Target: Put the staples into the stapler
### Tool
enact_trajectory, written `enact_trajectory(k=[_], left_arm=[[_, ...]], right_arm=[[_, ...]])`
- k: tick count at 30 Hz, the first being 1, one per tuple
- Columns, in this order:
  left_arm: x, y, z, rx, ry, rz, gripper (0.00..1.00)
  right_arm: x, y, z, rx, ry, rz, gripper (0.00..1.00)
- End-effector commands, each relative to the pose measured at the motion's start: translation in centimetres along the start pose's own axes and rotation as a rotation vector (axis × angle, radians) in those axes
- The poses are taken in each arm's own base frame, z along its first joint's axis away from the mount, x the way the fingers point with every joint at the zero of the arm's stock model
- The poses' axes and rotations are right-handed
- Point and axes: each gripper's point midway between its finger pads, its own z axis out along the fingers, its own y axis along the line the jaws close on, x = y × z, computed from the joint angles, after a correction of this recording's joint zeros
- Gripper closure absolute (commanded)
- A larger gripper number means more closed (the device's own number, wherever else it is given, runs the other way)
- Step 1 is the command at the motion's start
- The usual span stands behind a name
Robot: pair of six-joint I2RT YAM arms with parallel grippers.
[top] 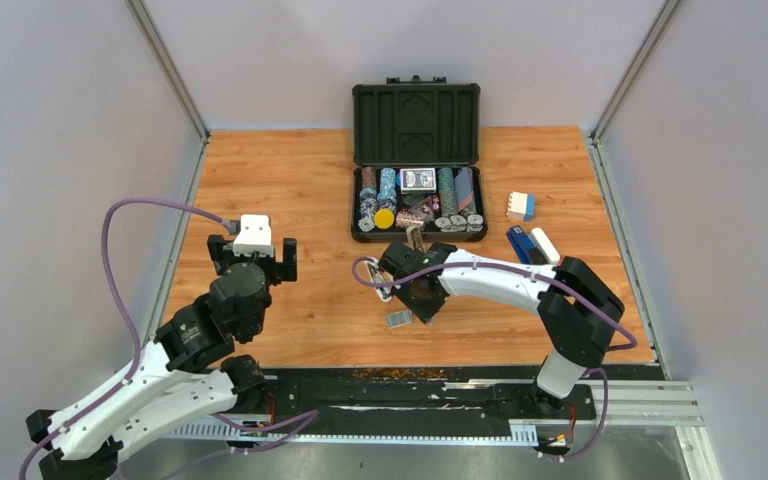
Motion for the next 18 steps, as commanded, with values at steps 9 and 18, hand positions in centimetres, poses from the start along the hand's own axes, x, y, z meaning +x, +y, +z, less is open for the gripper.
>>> enact_trajectory(k=[9, 18], left_arm=[[-0.7, 1.1, 0.1, -0.044, -0.038, -0.049, 0.00], [-0.6, 1.3, 0.3, -0.055, -0.039, -0.059, 0.00]], right_arm=[[-9.8, 1.0, -6.0, -0.012, -0.405, 0.124, 0.89], [-13.6, 1.8, -5.1, -0.033, -0.523, 0.175, 0.89]])
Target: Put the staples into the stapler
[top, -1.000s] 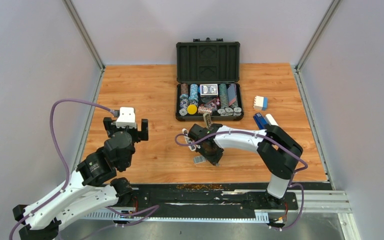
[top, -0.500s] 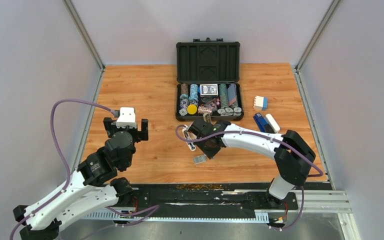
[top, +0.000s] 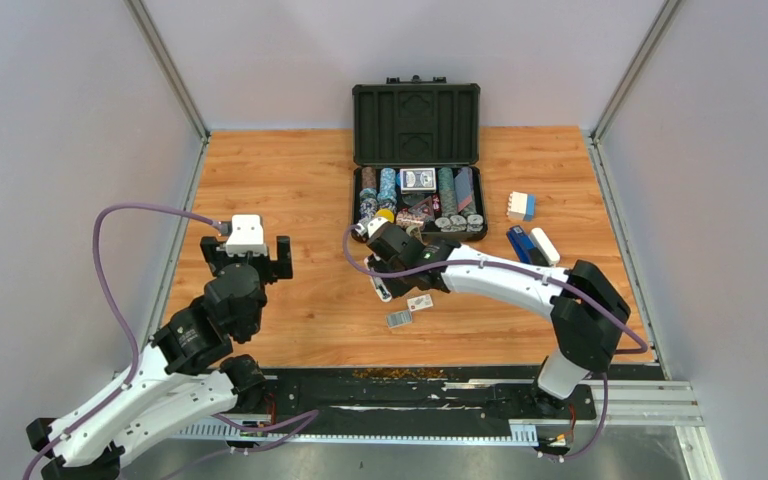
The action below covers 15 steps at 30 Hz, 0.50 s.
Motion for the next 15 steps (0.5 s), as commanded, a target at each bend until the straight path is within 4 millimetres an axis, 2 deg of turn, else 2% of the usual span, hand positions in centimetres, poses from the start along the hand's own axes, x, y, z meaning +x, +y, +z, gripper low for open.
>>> enact_trajectory(k=[1, 9, 15], left_arm=[[-0.5, 0.3, 0.2, -0.017, -0.023, -0.026, 0.00], [-0.6, 0.3, 0.3, -0.016, -0.025, -0.037, 0.00], [-0.5, 0.3, 0.3, -0.013, -0.024, -0.037, 0.00]], right_arm=[[-3.9, 1.4, 1.1, -0.023, -0.136, 0.053, 0.89], [-4.6, 2.0, 3.0, -0.036, -0.188, 0.075, 0.88], [-4.1, 1.7, 4.5, -0.013, -0.182, 0.073, 0.87]])
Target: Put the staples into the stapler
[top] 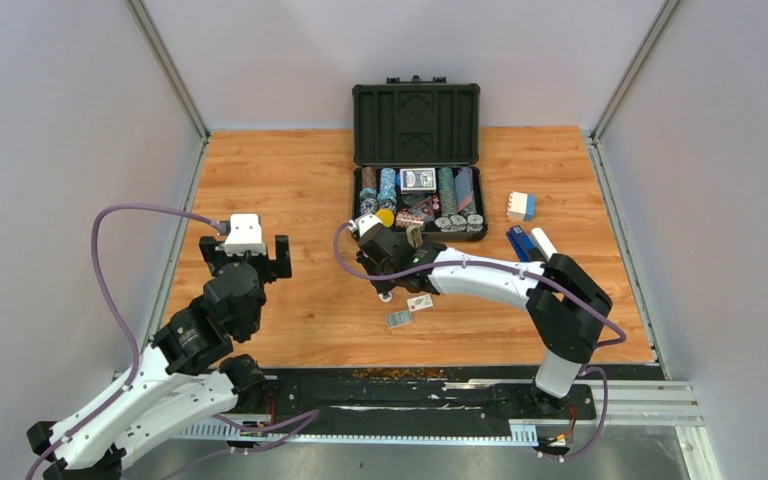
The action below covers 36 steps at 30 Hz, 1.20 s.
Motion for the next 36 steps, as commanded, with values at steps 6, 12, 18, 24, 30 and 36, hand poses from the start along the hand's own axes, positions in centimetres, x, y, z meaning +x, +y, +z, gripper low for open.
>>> enact_trajectory(k=[6, 12, 18, 24, 30, 36], left_arm=[[-0.6, 0.0, 0.1, 0.001, -0.025, -0.029, 0.00], [-0.7, 0.0, 0.1, 0.003, -0.024, -0.031, 0.00], [-0.6, 0.0, 0.1, 0.004, -0.024, -0.031, 0.00], [-0.6, -0.1, 0.1, 0.005, -0.024, -0.032, 0.00], [-0.6, -0.1, 0.1, 0.007, -0.024, -0.031, 0.00], [-0.6, -0.2, 0.1, 0.010, -0.024, -0.031, 0.00]], right_arm=[[0.0, -0.4, 1.9, 0.045, -0.035, 0.011, 0.87], [0.6, -0.7, 2.4, 0.061, -0.020, 0.007, 0.87], [1.0, -1.0, 2.7, 0.078, -0.011, 0.003, 0.87], [1.5, -1.3, 2.9, 0.089, -0.001, -0.006, 0.87], [1.7, -1.2, 3.1, 0.085, 0.007, -0.011, 0.87], [1.9, -1.0, 3.1, 0.074, 0.013, -0.006, 0.87]])
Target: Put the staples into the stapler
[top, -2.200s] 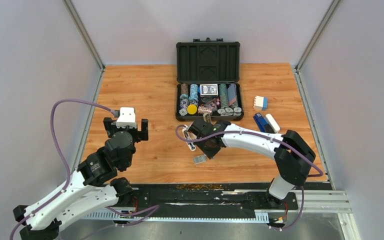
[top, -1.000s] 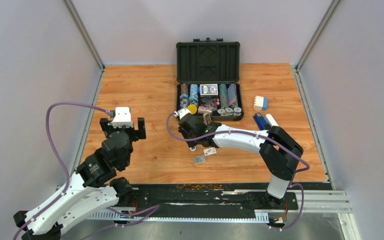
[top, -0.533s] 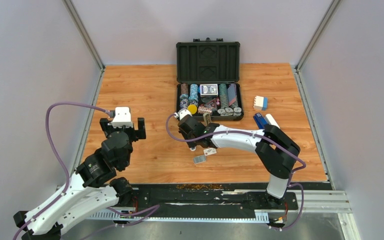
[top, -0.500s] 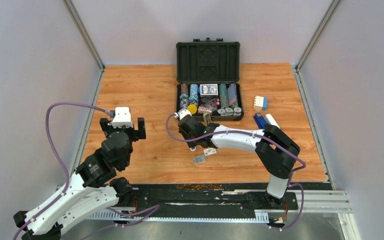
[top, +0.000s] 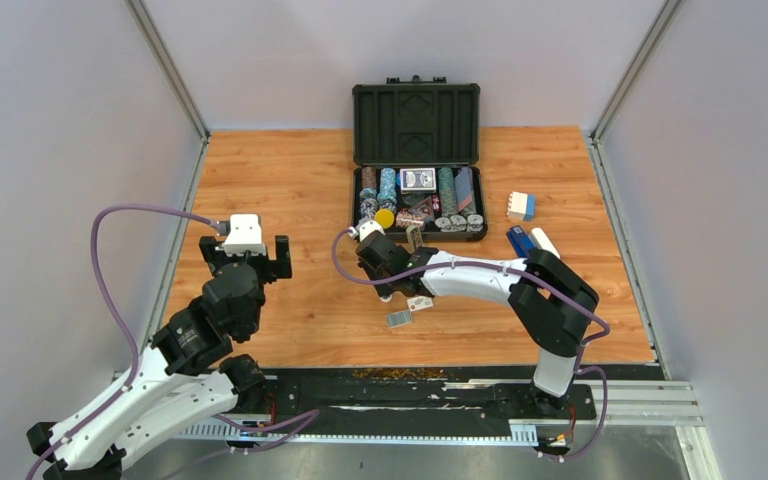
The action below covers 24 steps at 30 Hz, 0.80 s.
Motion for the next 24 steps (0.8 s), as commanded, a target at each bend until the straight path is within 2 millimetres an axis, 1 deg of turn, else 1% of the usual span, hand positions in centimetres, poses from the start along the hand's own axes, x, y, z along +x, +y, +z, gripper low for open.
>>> enact_trajectory(k=[1, 17, 20, 24], left_arm=[[-0.56, -0.02, 0.12, -0.003, -0.022, -0.026, 0.00], [-0.50, -0.12, 0.17, 0.002, -0.021, -0.023, 0.00], [-0.52, -0.16, 0.17, 0.004, -0.021, -0.024, 0.00], [-0.50, -0.21, 0.18, 0.005, -0.020, -0.021, 0.00]], right_arm=[[0.01, 0.44, 0.45, -0.008, -0.013, 0.006, 0.87], [0.69, 0.60, 0.62, -0.020, 0.009, 0.003, 0.86], [0.66, 0.64, 0.53, -0.023, 0.011, 0.001, 0.85], [0.47, 0.70, 0.30, -0.026, 0.012, -0.002, 0.80]])
